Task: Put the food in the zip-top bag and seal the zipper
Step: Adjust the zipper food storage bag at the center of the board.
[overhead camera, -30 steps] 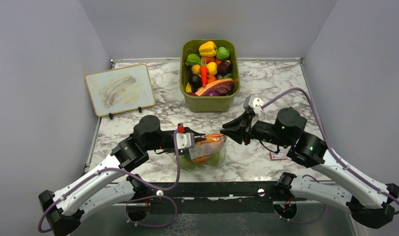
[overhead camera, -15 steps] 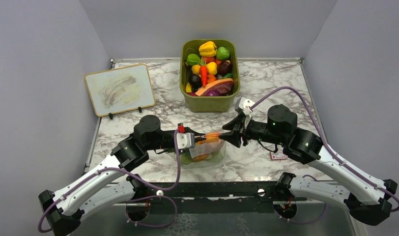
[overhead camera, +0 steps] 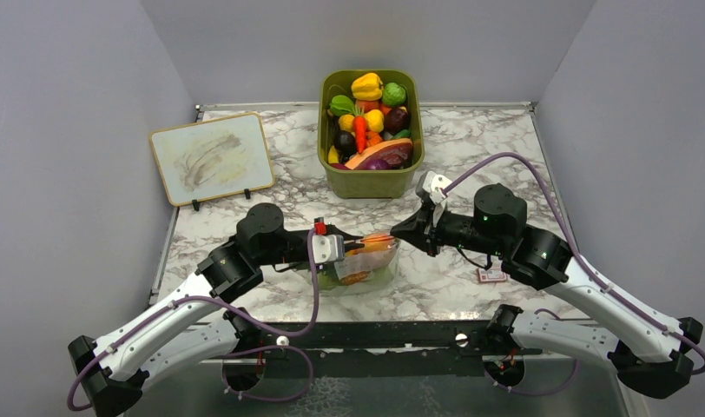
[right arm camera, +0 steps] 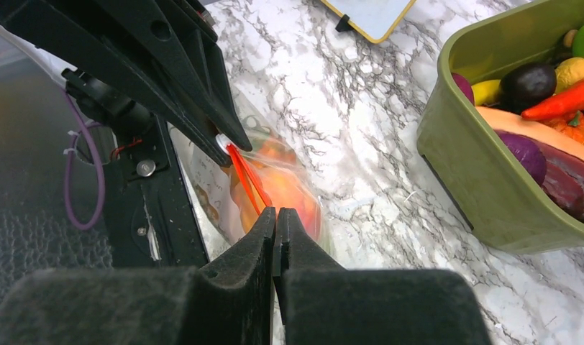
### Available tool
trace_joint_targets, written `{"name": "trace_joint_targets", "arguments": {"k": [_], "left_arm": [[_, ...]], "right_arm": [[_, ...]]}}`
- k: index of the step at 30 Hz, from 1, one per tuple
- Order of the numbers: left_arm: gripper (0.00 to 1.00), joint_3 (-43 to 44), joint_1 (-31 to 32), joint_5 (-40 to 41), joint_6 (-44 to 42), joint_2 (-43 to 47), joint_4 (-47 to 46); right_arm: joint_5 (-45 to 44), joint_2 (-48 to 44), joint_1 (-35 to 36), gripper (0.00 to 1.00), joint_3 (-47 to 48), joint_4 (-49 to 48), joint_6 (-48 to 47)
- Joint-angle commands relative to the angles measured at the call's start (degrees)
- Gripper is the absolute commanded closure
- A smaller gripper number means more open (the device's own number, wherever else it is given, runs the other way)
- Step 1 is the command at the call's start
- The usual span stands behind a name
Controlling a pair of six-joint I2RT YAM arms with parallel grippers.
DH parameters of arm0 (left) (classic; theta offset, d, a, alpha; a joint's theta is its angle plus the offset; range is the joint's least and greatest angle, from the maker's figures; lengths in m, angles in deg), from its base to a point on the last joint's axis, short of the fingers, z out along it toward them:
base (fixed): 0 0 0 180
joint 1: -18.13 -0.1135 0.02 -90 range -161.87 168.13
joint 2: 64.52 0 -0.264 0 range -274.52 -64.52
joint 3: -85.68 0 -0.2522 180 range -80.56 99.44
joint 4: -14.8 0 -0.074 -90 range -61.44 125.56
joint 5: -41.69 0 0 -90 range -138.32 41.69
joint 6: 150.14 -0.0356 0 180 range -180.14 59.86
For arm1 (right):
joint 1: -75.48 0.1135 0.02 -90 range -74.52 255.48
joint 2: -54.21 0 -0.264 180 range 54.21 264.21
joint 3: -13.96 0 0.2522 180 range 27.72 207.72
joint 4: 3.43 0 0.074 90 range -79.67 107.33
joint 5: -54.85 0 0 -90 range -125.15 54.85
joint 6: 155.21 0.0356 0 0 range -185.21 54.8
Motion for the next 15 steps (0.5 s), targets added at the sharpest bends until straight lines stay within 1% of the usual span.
{"name": "trace_joint_targets", "arguments": {"k": [1, 6, 13, 15], "left_arm": [[1.0, 1.68, 0.21, -1.48, -0.48, 0.52, -4.31], [1.0, 0.79, 0.15, -1.24, -0.49, 0.12, -4.73], [1.0, -0.28, 0.2, -1.04, -0.62, -0.29, -5.22], [1.0, -0.46, 0.21, -0.91, -0.66, -0.26, -5.14]], "right_arm": [[-1.21, -0.66, -0.02, 0.99, 2.36, 0.0, -0.49], [-0.29, -0.45, -0.02, 0.99, 4.27, -0.83, -0.34], [5.37, -0.15, 0.03, 0.99, 5.89, -6.56, 0.38], [5.75, 0.02, -0.02, 0.99, 6.59, -7.82, 0.79]]}}
